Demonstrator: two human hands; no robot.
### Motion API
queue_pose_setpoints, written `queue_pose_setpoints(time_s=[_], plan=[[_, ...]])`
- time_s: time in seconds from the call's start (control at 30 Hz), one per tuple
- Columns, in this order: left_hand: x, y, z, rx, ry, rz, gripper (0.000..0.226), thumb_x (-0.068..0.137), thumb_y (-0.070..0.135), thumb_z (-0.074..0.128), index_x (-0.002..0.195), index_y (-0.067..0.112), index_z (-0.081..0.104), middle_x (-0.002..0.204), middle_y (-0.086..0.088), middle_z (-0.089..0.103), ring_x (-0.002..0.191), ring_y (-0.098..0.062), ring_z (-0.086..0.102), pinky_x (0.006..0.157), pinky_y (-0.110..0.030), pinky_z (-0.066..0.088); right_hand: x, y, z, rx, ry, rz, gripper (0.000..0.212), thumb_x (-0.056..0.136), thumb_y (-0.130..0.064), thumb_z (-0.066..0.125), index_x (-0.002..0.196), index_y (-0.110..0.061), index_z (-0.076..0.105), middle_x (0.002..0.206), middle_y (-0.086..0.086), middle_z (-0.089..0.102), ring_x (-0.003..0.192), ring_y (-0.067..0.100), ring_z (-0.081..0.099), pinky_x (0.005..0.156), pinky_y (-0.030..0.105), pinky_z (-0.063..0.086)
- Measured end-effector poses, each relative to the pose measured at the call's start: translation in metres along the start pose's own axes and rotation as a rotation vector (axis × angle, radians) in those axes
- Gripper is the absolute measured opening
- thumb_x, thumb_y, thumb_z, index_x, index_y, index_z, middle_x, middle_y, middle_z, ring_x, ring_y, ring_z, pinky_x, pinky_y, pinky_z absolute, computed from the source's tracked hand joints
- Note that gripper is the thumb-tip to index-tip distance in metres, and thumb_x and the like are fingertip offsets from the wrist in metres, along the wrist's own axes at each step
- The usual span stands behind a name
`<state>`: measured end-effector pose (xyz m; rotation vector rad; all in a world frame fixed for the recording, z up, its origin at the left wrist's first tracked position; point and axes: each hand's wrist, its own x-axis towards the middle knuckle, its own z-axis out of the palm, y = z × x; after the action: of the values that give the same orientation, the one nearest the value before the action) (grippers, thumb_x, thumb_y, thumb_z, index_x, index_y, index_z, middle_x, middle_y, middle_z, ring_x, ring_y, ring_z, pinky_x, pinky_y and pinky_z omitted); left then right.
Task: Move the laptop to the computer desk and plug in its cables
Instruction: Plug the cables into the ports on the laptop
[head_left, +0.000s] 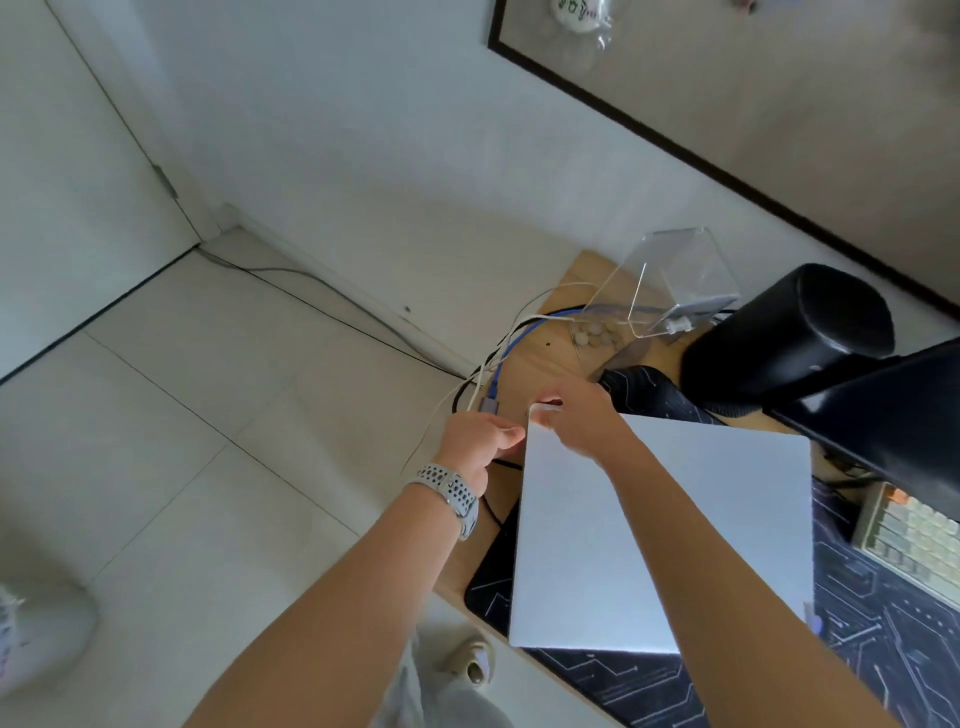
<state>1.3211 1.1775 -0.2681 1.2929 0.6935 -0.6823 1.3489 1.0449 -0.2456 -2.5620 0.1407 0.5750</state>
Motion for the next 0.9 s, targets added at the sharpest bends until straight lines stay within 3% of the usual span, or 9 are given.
queue_pose_setpoints(time_s=[0.1,0.2,0.27,0.37,0.43,0.5,0.57,0.7,0.9], plan=[[0.006,0.0,-0.002,0.067,-0.025,0.011,0.015,0.083,0.001,0.068,0.075,0.013,0.067,0.1,-0.011,0.072,0.093,-0.021,0.067,0.094,-0.037,0.044,0.003,0.002,0.002,-0.004,-0.007,0.037,0.021,0.087,-0.02,0.059,0.101,-0.011,0.071,0.11,0.001,0.068,0.106,0.021,0.058,0.092,0.036,0.048],[0.008,0.004,-0.013,0.247,-0.176,0.012,0.007,0.088,0.01,0.064,0.094,0.013,0.067,0.101,-0.009,0.073,0.089,-0.02,0.07,0.077,-0.031,0.049,0.005,0.005,0.004,0.016,-0.027,0.079,0.021,0.087,-0.025,0.06,0.102,-0.014,0.069,0.112,0.0,0.068,0.109,0.021,0.057,0.091,0.029,0.037],[0.007,0.013,-0.031,0.365,-0.264,-0.004,0.016,0.09,0.013,0.062,0.106,0.014,0.064,0.097,-0.009,0.073,0.079,-0.017,0.07,0.073,-0.03,0.053,0.004,0.003,0.004,-0.041,-0.019,0.069,0.02,0.09,-0.027,0.057,0.104,-0.018,0.068,0.113,-0.003,0.067,0.11,0.019,0.055,0.098,0.03,0.027],[0.015,0.034,-0.066,0.467,-0.253,0.075,0.011,0.089,0.011,0.062,0.099,0.013,0.066,0.09,-0.015,0.073,0.066,-0.018,0.067,0.071,-0.033,0.057,0.0,-0.001,0.005,-0.107,0.025,0.093,0.02,0.093,-0.029,0.053,0.104,-0.021,0.068,0.111,-0.004,0.066,0.111,0.018,0.053,0.111,0.041,0.021],[0.025,0.043,-0.087,0.533,-0.202,0.18,0.004,0.088,0.009,0.062,0.092,0.009,0.064,0.086,-0.02,0.072,0.06,-0.019,0.066,0.064,-0.032,0.057,-0.002,-0.003,0.007,-0.127,0.033,0.132,0.021,0.094,-0.03,0.051,0.103,-0.024,0.068,0.11,-0.002,0.067,0.111,0.018,0.052,0.108,0.039,0.022],[0.037,0.046,-0.102,0.716,-0.169,0.302,0.005,0.088,0.011,0.063,0.087,0.006,0.061,0.077,-0.02,0.071,0.054,-0.017,0.064,0.059,-0.032,0.056,-0.005,-0.006,0.01,-0.177,0.044,0.163,0.023,0.095,-0.029,0.047,0.104,-0.025,0.068,0.109,0.002,0.067,0.111,0.02,0.051,0.102,0.035,0.023],[0.046,0.045,-0.108,0.982,-0.175,0.413,0.012,0.086,0.02,0.066,0.083,0.009,0.063,0.067,-0.009,0.07,0.05,-0.012,0.064,0.058,-0.032,0.058,-0.009,-0.011,0.014,-0.202,0.082,0.209,0.024,0.094,-0.027,0.046,0.106,-0.027,0.067,0.108,0.002,0.066,0.111,0.021,0.051,0.104,0.037,0.021],[0.049,0.049,-0.096,1.387,-0.188,0.647,0.02,0.082,0.037,0.067,0.095,0.021,0.069,0.075,0.004,0.07,0.066,-0.011,0.062,0.069,-0.027,0.053,-0.018,-0.021,0.021,-0.193,0.32,0.239,0.021,0.086,-0.027,0.06,0.106,-0.03,0.067,0.11,-0.004,0.062,0.107,0.019,0.053,0.102,0.034,0.027],[0.058,0.038,-0.077,1.478,-0.22,0.742,0.039,0.085,0.038,0.063,0.122,0.024,0.063,0.114,0.004,0.069,0.106,-0.013,0.062,0.084,-0.025,0.047,-0.045,-0.023,0.048,-0.125,0.602,0.202,0.02,0.078,-0.015,0.071,0.098,-0.017,0.069,0.101,0.007,0.059,0.09,0.027,0.056,0.082,0.036,0.04]])
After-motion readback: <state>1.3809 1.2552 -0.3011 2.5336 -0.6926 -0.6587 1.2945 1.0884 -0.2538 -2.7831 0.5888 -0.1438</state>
